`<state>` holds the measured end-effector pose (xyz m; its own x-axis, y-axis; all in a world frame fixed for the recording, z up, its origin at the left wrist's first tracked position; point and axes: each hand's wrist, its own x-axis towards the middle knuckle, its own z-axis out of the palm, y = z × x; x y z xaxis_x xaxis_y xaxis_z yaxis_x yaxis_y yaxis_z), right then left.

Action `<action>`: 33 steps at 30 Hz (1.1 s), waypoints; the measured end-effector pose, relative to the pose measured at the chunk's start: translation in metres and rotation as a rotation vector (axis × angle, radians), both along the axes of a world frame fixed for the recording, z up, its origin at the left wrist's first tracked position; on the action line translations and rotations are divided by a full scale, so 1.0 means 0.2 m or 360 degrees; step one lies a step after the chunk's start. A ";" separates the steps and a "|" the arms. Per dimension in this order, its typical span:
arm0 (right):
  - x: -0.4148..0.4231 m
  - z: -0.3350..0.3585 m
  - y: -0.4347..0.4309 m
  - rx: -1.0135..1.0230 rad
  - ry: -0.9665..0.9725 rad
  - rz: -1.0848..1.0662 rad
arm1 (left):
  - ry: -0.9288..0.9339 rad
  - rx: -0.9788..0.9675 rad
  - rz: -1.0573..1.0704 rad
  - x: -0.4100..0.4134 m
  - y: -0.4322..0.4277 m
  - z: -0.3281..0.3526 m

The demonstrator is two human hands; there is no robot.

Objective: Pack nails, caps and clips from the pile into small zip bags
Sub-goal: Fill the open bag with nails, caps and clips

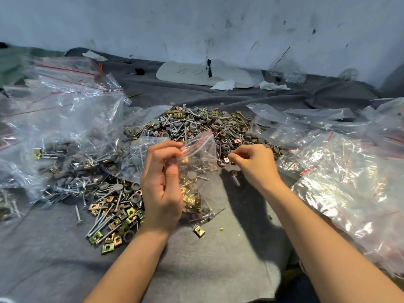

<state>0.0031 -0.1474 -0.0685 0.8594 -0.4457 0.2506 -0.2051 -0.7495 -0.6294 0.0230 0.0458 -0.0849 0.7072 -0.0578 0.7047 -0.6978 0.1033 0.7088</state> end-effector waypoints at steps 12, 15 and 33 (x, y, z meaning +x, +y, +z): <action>0.04 0.00 0.09 -0.0359 0.0346 0.0210 | 0.0061 -0.0024 -0.0033 -0.01 0.00 0.02; 0.02 0.05 0.08 -0.0106 0.0084 0.0108 | 0.0042 -0.0006 -0.0014 -0.01 0.00 0.02; -0.13 0.28 0.28 -0.0057 -0.0832 0.0453 | -0.0167 0.0147 -0.0035 0.00 0.00 -0.02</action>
<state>-0.0234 -0.0921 -0.0129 0.7023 -0.1995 0.6834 0.3371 -0.7523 -0.5660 0.0239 0.0450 -0.0886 0.6278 -0.1404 0.7656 -0.7668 0.0572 0.6393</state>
